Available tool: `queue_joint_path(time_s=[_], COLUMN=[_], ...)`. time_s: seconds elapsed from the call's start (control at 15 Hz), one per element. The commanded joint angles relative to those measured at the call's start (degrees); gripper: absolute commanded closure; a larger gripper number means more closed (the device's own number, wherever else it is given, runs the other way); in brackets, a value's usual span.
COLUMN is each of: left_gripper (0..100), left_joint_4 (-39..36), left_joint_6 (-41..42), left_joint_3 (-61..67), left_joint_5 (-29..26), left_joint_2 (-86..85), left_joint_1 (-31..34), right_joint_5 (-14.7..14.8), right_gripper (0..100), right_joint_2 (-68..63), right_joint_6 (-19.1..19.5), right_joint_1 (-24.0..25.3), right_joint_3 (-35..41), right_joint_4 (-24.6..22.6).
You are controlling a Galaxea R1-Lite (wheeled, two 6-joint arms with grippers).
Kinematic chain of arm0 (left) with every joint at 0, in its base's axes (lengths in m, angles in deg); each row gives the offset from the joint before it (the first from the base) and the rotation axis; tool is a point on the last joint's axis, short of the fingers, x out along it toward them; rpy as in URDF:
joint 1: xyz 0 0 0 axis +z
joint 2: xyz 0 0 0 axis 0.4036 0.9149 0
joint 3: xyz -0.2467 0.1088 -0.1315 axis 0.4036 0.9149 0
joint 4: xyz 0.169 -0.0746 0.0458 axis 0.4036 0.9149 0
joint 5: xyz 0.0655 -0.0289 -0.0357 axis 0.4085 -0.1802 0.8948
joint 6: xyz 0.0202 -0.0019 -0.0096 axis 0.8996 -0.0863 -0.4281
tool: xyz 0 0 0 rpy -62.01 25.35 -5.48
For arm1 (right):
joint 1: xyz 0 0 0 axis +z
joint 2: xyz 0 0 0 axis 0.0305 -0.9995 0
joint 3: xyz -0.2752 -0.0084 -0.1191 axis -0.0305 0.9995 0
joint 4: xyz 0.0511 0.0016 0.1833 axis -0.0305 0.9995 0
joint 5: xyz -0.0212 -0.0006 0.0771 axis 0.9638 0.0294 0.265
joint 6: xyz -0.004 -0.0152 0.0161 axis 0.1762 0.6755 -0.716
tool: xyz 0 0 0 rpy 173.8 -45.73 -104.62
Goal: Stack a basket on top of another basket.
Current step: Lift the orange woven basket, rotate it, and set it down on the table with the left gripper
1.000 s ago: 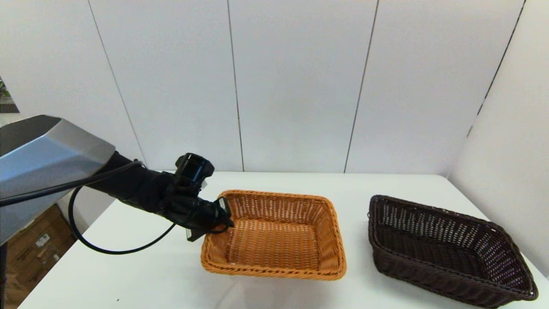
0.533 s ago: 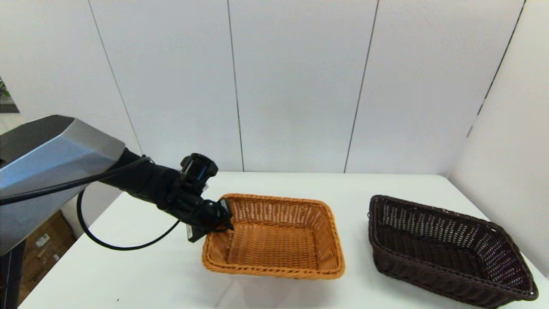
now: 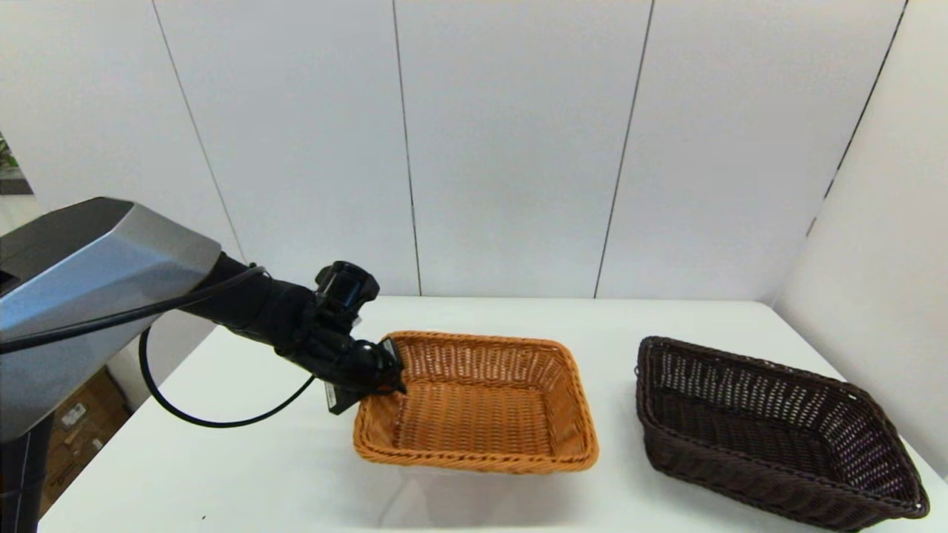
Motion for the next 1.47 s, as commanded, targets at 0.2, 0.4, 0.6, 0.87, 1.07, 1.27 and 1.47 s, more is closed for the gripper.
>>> queue_joint_path(time_s=[0.2, 0.4, 0.6, 0.87, 1.07, 1.27, 1.47], left_gripper=[100, 100, 100, 100, 100, 100, 100], left_joint_4=[8.5, 8.6, 8.5, 8.3, 8.3, 8.9, 8.9], left_joint_6=[-0.5, -0.4, -0.2, -0.7, -0.5, -1.5, -1.5], left_joint_3=[-6.2, -6.3, -6.3, -8.2, -8.9, -10.8, -10.8], left_joint_5=[0.0, 0.0, 0.1, 0.0, 0.0, 0.0, 0.0], left_joint_2=[1.9, 2.1, 2.4, 3.4, 3.8, 4.5, 4.5], left_joint_1=[0.0, 0.0, 0.0, 0.0, 0.2, 0.1, 0.1], right_joint_5=[0.0, 0.0, 0.0, 0.0, 0.0, 0.0, 0.0], right_gripper=[0, 0, 0, 0, 0, 0, 0], right_joint_2=[0.0, 0.0, 0.0, 0.0, 0.0, 0.0, 0.0], right_joint_6=[0.0, 0.0, 0.0, 0.0, 0.0, 0.0, 0.0], right_joint_1=[0.0, 0.0, 0.0, 0.0, 0.0, 0.0, 0.0], right_joint_3=[0.0, 0.0, 0.0, 0.0, 0.0, 0.0, 0.0], right_joint_4=[0.0, 0.0, 0.0, 0.0, 0.0, 0.0, 0.0])
